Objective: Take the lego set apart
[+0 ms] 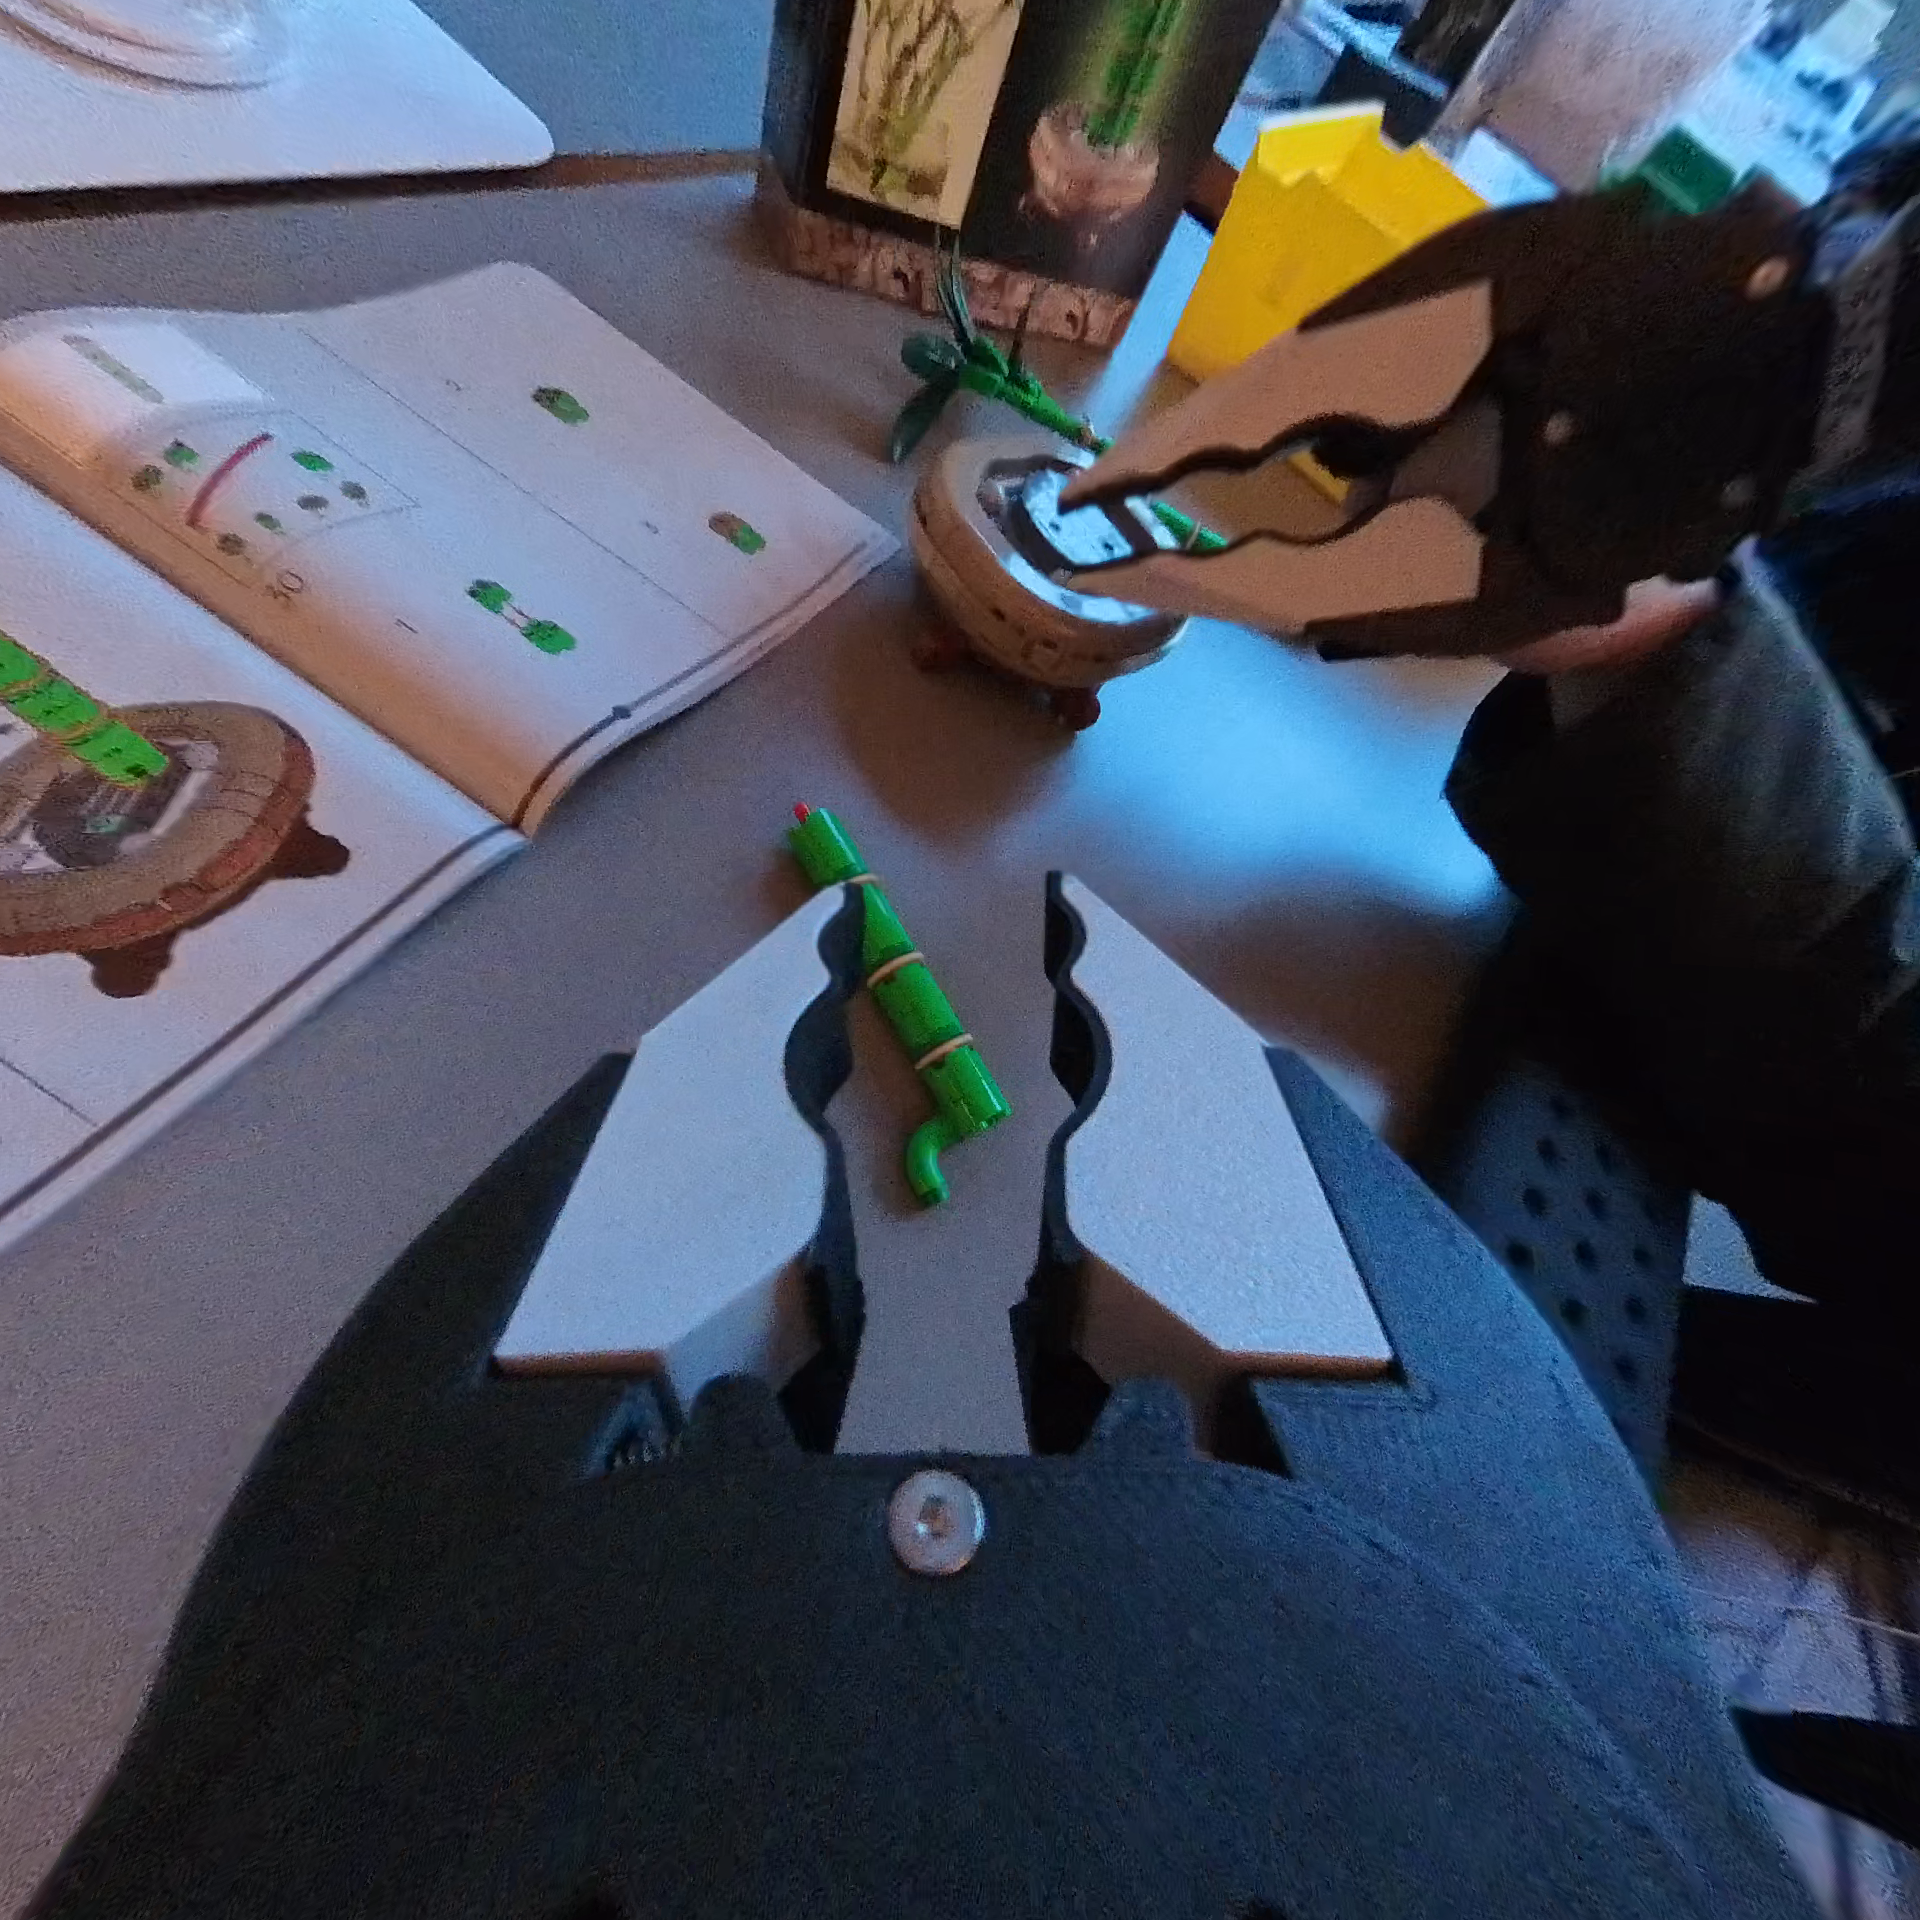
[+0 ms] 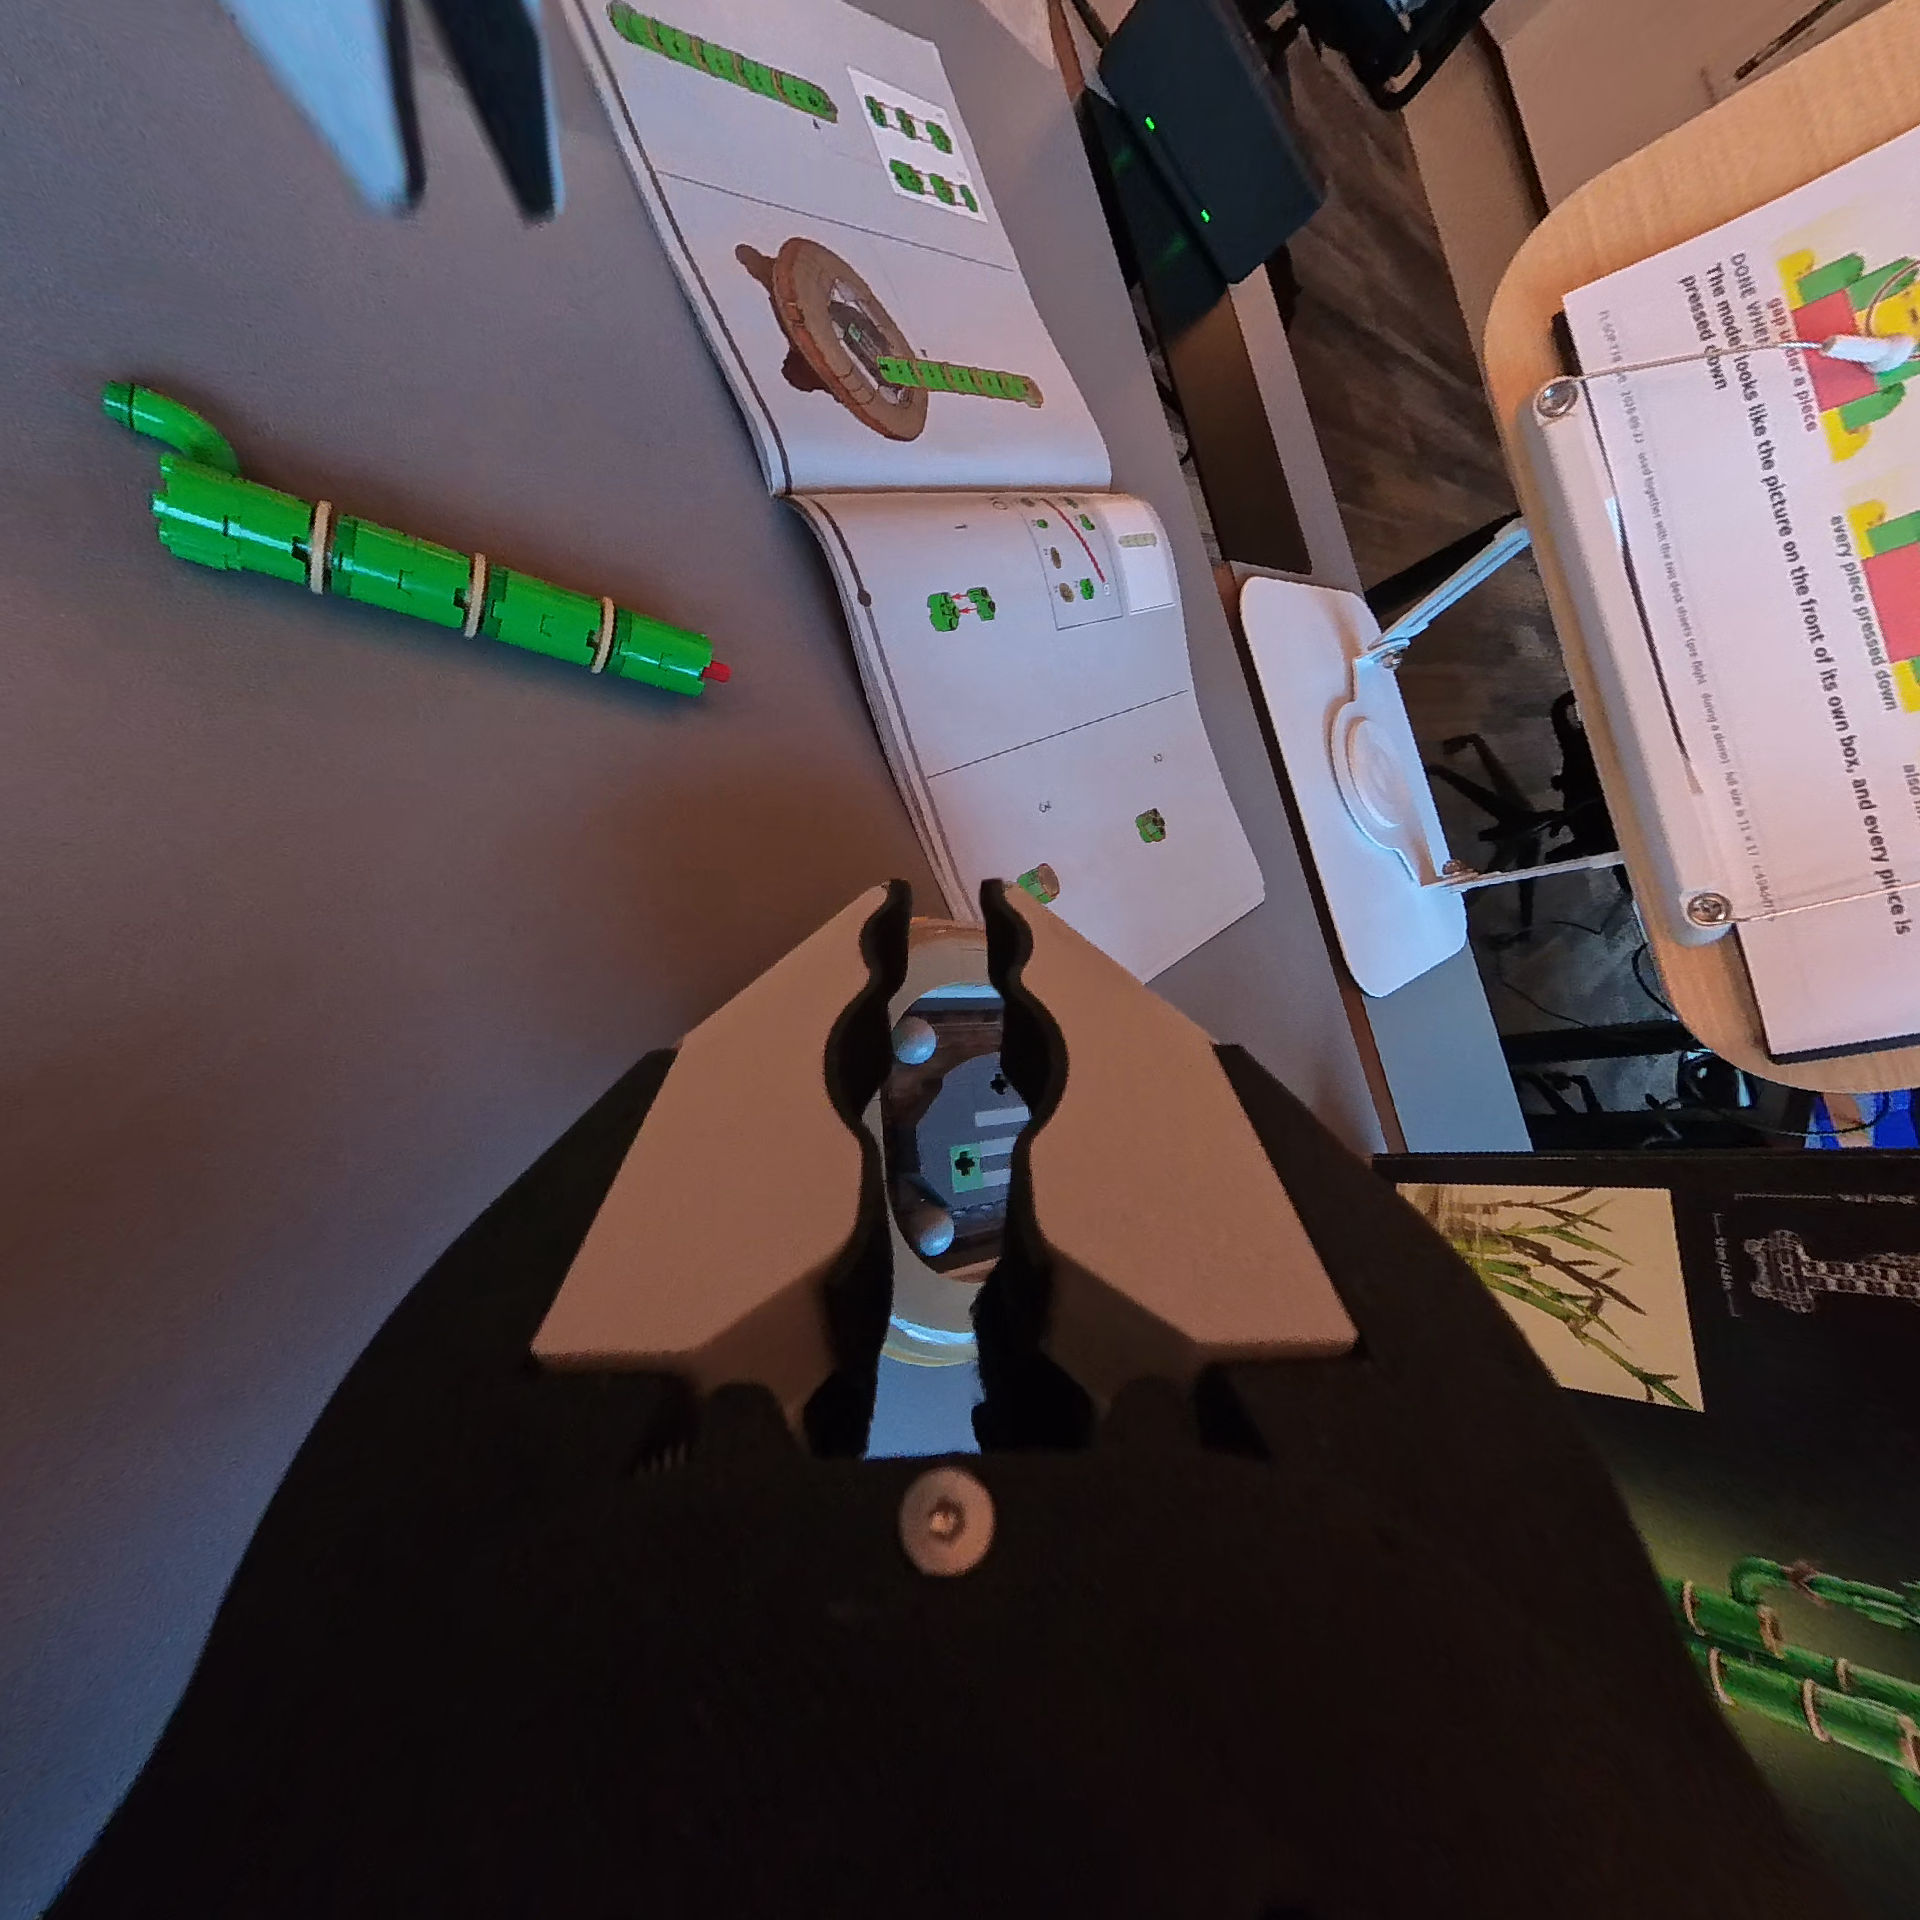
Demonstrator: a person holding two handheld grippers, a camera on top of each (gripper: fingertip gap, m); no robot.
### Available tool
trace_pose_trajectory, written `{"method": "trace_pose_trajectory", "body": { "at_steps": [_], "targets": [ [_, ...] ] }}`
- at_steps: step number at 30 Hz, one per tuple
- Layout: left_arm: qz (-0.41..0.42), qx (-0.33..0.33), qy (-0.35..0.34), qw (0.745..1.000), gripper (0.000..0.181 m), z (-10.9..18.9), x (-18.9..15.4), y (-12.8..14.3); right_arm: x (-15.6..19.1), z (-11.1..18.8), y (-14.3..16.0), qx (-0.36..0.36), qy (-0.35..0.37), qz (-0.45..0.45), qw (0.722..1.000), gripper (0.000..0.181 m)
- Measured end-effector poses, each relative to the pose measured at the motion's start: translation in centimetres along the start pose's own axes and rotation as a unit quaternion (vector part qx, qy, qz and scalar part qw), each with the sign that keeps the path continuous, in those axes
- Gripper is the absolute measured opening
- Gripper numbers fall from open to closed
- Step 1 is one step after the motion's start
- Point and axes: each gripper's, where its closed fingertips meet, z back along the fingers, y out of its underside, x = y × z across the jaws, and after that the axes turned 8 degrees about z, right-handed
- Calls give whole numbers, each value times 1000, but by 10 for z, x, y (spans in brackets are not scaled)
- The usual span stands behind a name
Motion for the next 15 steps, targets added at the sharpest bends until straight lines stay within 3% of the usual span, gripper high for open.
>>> {"method": "trace_pose_trajectory", "body": {
  "at_steps": [4,8,9,11,15],
  "targets": [
    [-42,76,-58,995,48,-26,5,32,0,0,-2,-3,2,3,1000,13],
    [-66,137,-91,984,50,-44,11,56,0,0,-4,-4,1,2,1000,13],
    [-78,151,-99,981,48,-47,14,61,0,0,-4,-5,0,0,1000,13],
    [-110,149,-119,975,22,-48,20,60,1,0,-7,-15,-3,-9,1000,13],
    [-172,142,-87,971,17,-41,14,54,6,-1,-18,-51,-29,-44,997,14]
  ]
}}
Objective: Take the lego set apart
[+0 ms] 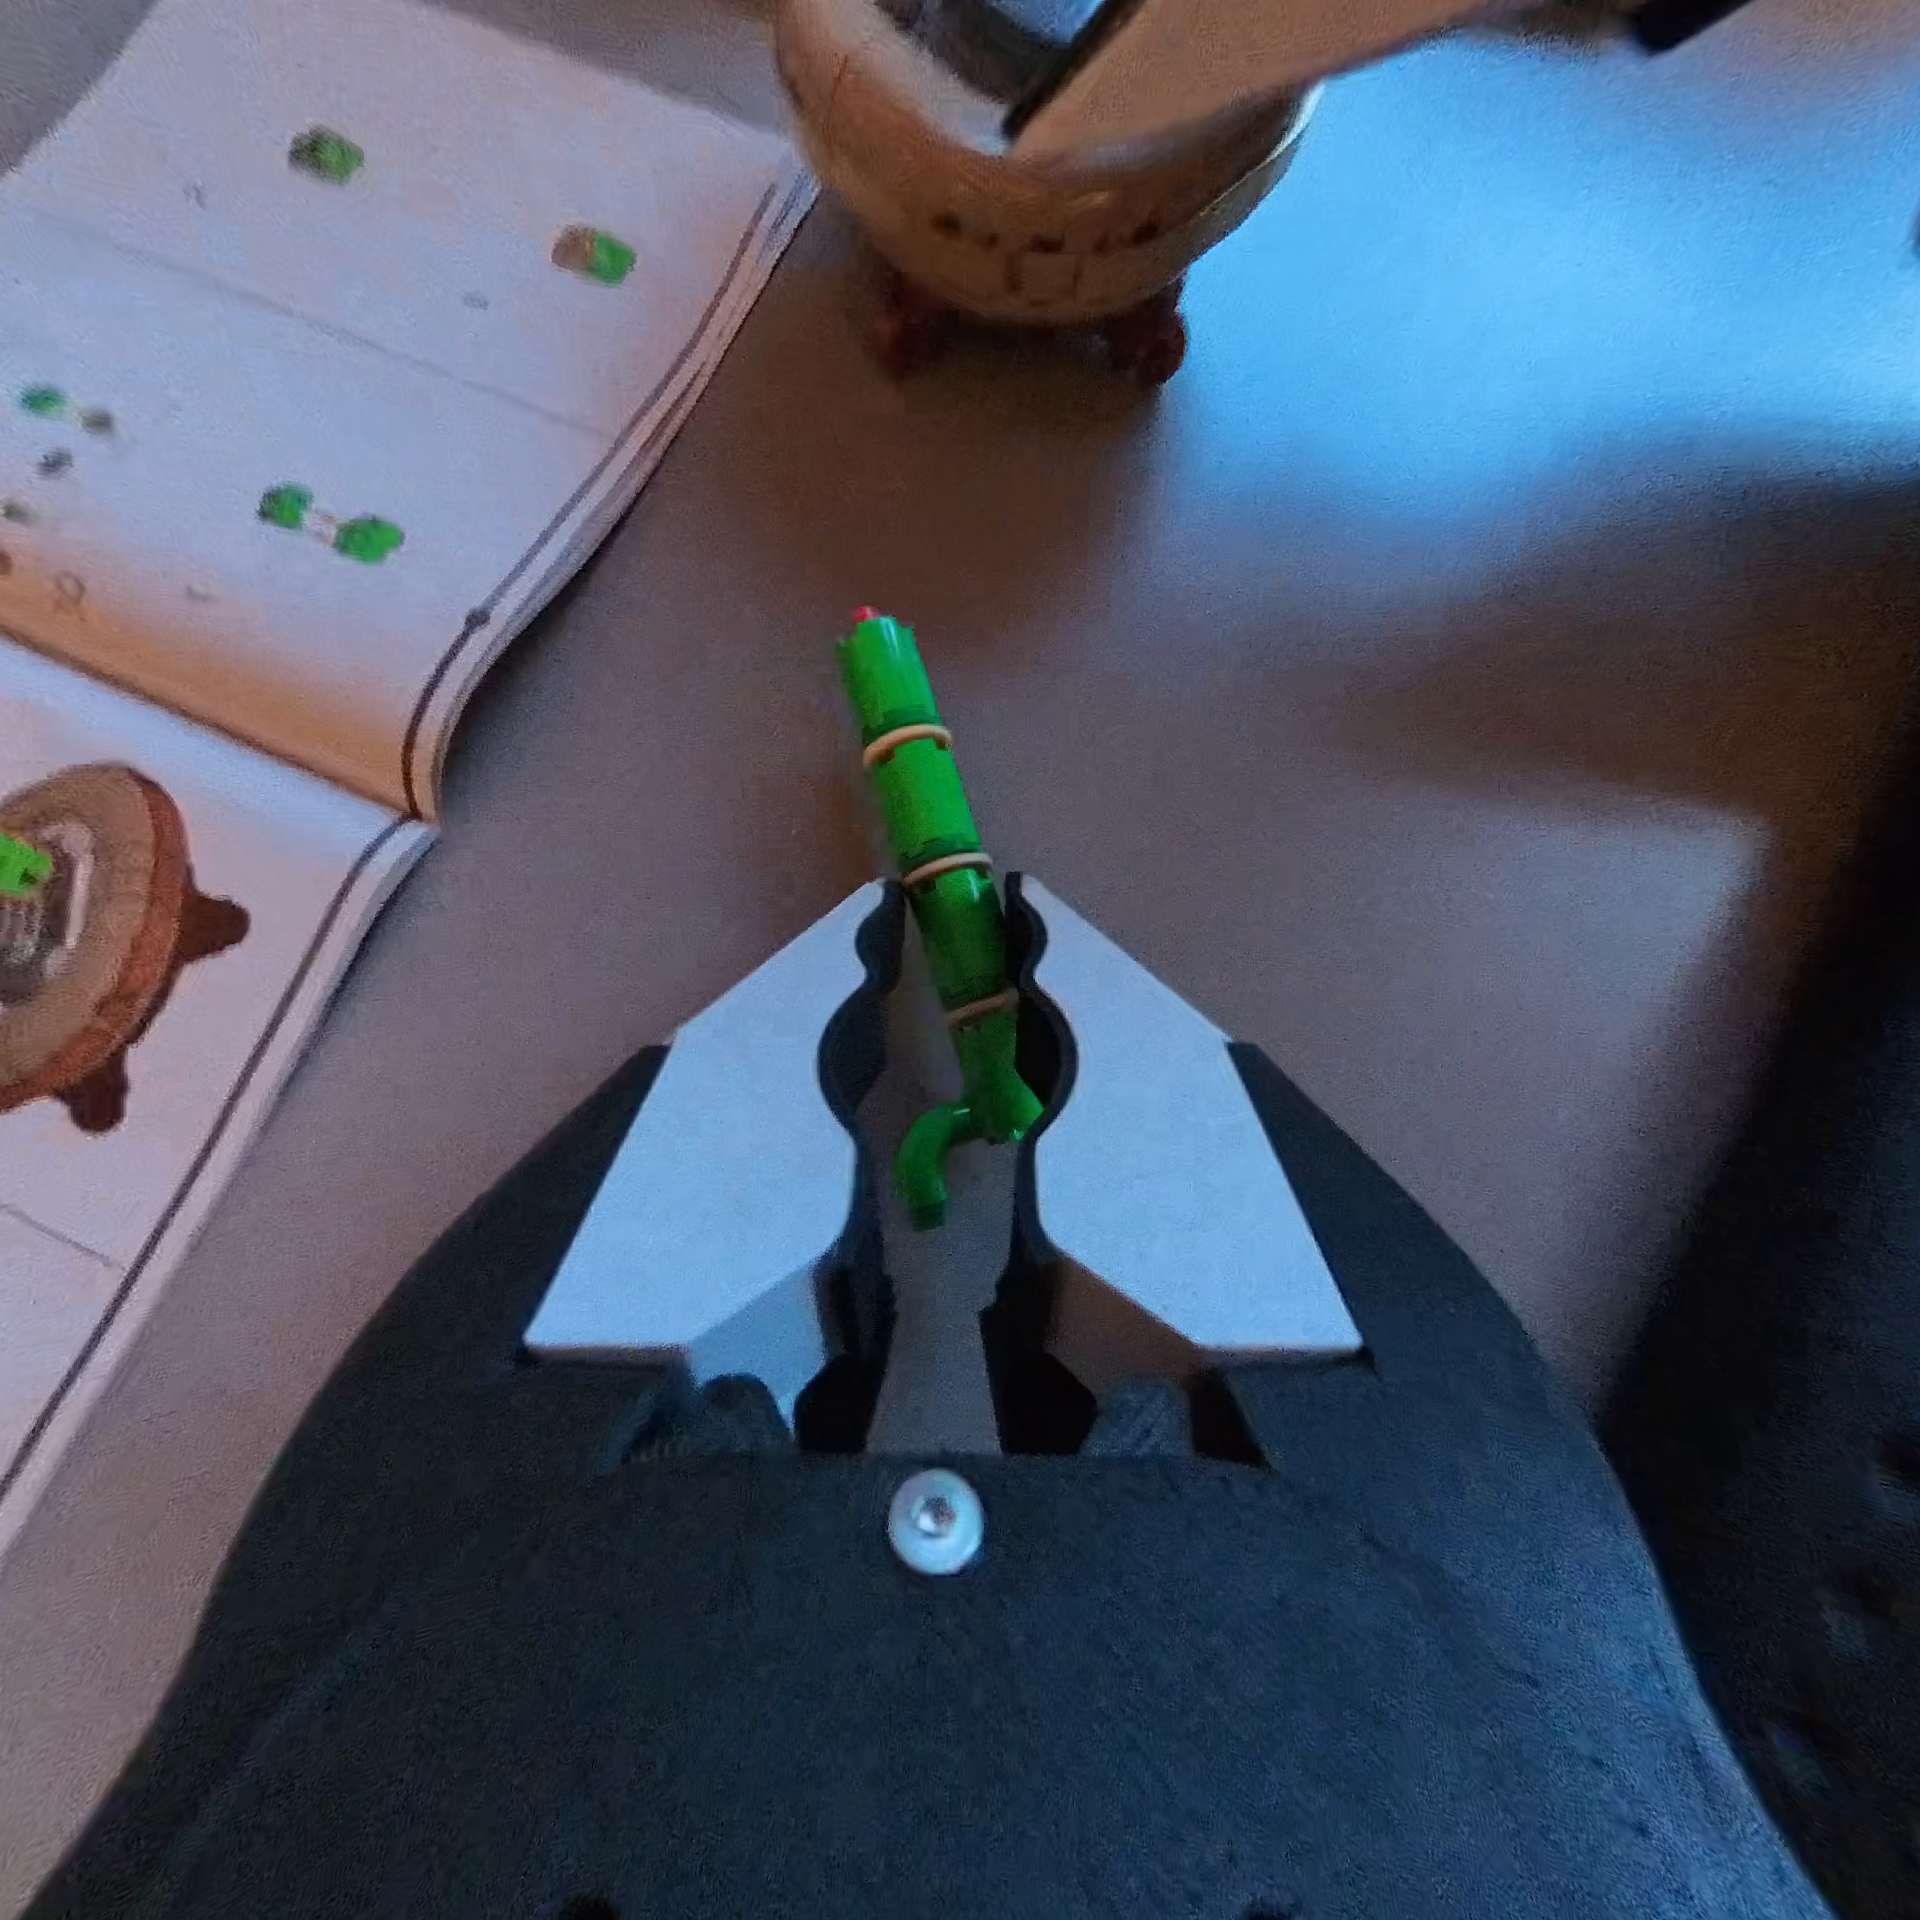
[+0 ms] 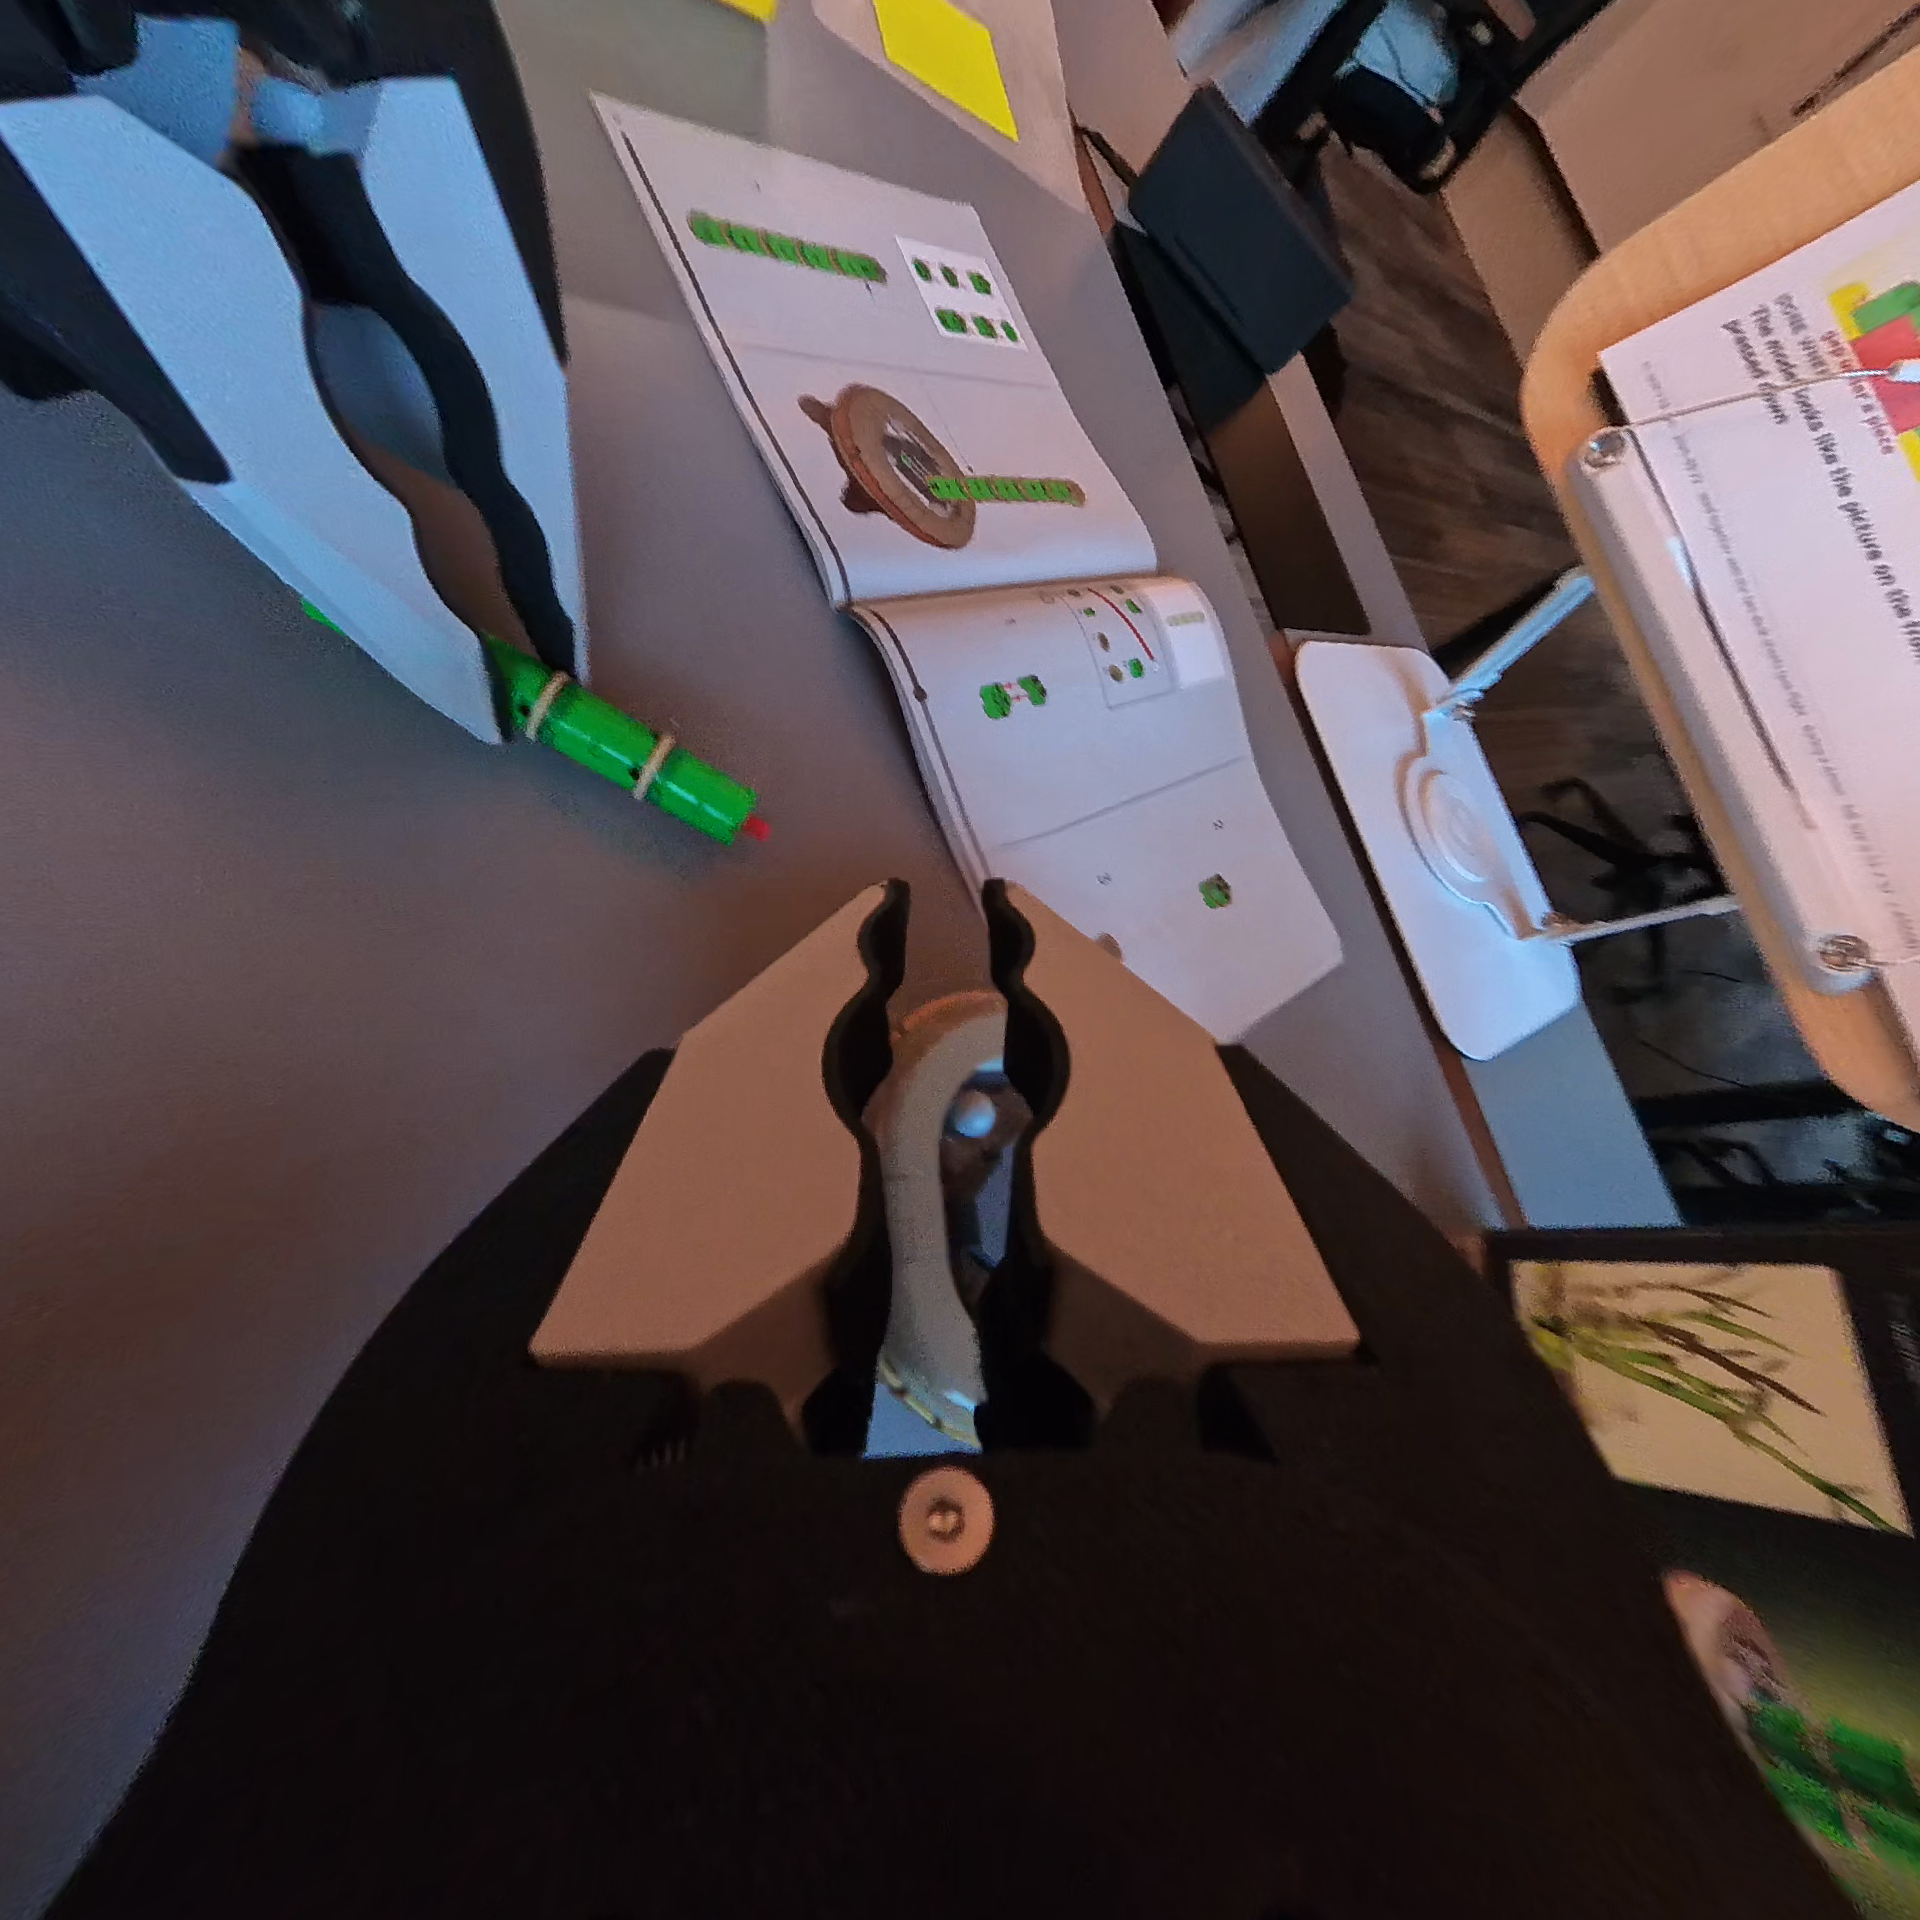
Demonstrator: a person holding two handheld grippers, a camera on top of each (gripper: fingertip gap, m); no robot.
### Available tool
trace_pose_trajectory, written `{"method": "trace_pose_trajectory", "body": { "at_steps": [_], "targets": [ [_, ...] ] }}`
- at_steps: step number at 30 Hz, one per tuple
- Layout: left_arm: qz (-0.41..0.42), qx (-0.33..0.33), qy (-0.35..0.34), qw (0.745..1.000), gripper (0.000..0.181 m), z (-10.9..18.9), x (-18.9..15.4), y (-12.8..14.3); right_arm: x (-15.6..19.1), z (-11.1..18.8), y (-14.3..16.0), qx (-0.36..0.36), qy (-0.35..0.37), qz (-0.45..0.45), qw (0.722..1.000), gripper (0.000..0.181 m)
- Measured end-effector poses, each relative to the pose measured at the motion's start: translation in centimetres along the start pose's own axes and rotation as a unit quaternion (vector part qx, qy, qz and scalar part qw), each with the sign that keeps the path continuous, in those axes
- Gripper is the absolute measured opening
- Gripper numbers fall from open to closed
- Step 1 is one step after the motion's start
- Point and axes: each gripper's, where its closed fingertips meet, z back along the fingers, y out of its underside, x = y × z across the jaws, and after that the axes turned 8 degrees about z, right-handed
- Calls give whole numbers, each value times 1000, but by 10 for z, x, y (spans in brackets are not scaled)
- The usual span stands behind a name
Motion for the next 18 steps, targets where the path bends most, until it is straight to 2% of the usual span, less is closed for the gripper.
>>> {"method": "trace_pose_trajectory", "body": {
  "at_steps": [2,5,9,13,15,16,18],
  "targets": [
    [-46,-50,46,997,17,15,-14,-10,9,0,-12,-38,-35,-26,998,19],
    [-99,-99,66,988,16,39,-18,-17,34,12,-32,-110,-124,-46,985,27],
    [-138,-83,91,983,16,46,-21,-8,50,23,-51,-165,-184,-66,967,45],
    [-189,-65,118,973,16,42,-41,1,91,3,-52,-108,-221,22,969,46],
    [-215,-63,116,968,14,42,-46,4,107,-6,-39,-52,-239,57,968,23],
    [-226,-65,114,965,0,44,-47,4,112,-9,-30,-26,-248,67,966,20],
    [-241,-85,96,962,0,48,-45,0,115,-12,-23,-7,-257,66,964,17]
  ]
}}
